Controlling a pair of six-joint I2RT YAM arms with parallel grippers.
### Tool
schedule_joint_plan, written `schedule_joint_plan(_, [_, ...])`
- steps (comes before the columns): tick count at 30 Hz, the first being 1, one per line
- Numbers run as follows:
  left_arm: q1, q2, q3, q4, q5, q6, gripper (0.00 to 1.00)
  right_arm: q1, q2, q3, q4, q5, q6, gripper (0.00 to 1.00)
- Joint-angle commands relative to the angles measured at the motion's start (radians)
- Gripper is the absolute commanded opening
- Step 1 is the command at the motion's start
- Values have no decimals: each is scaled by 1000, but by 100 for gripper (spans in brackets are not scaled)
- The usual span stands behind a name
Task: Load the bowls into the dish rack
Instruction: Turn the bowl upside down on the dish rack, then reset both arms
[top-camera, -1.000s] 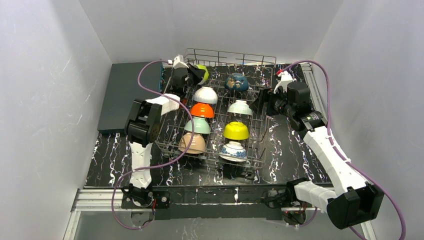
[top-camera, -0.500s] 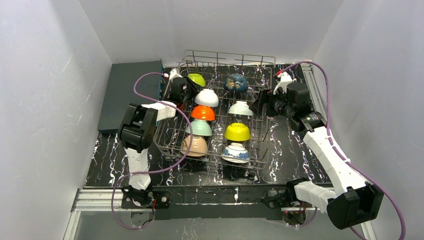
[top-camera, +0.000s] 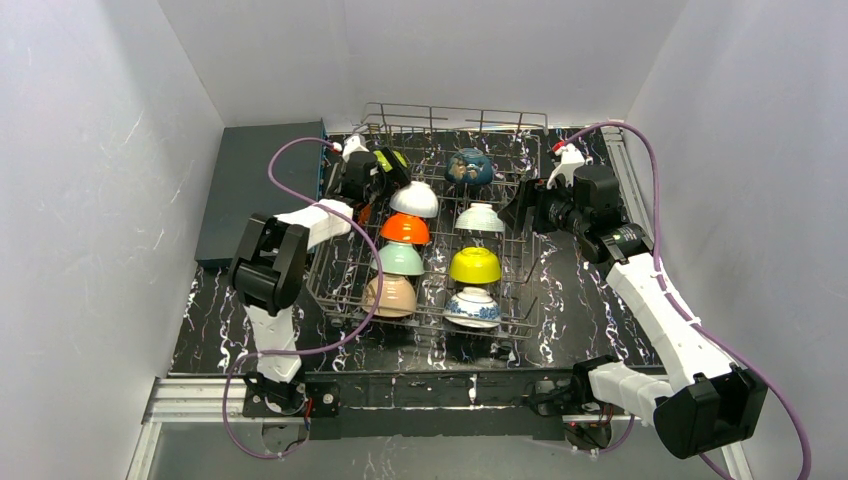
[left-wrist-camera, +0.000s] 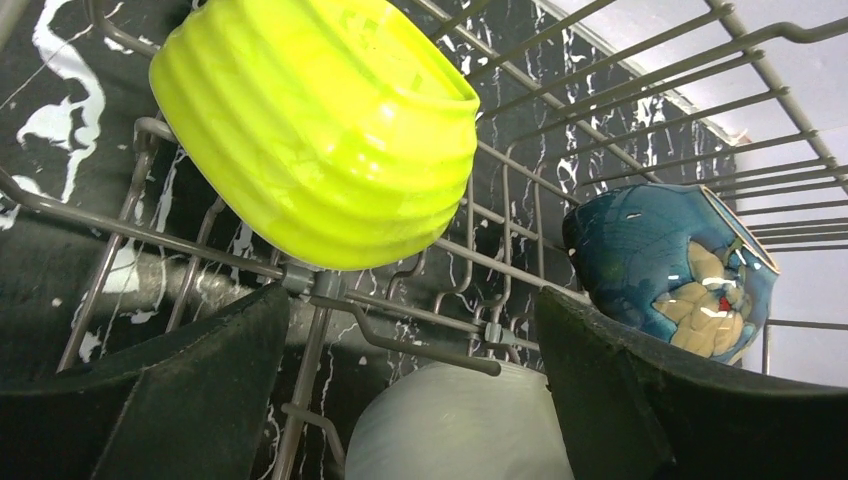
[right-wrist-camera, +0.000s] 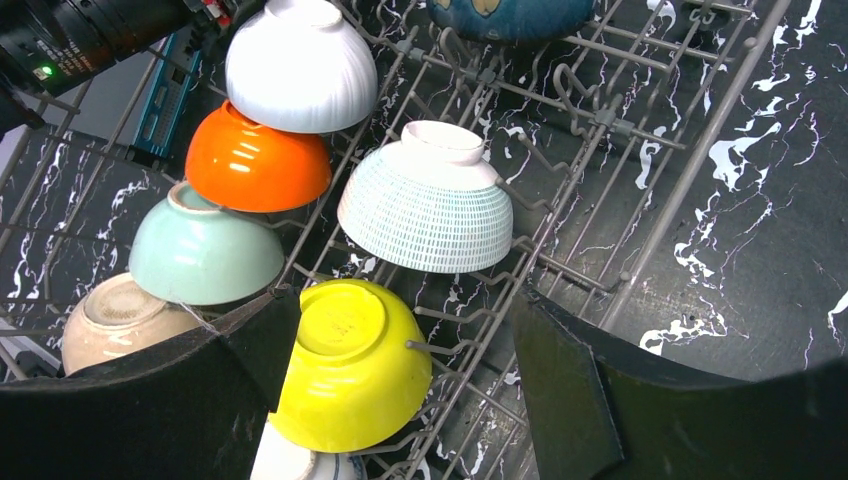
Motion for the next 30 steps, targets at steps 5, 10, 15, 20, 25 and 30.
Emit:
schedule_joint_plan(5, [10, -205, 86, -189, -136, 280, 95, 0, -13, 18, 43, -18, 4, 86])
schedule_joint_plan(10, [9, -252, 133, -218, -53, 362, 98, -1, -5, 19, 49, -23, 8, 86])
schedule_joint_plan(15, [11, -284, 176, -222, 57, 364, 98, -1, 3, 30, 51, -26, 10, 86])
schedule_joint_plan(20, [80, -319, 241, -250, 313, 353, 98, -1, 23, 49, 53, -26, -3, 89])
schedule_joint_plan(25, [224, -356, 272, -250, 558, 229, 98, -2, 86, 76, 60, -81, -4, 93])
schedule_joint_plan(30, [351, -484, 143, -249, 555, 208, 98, -49, 154, 127, 60, -113, 17, 97])
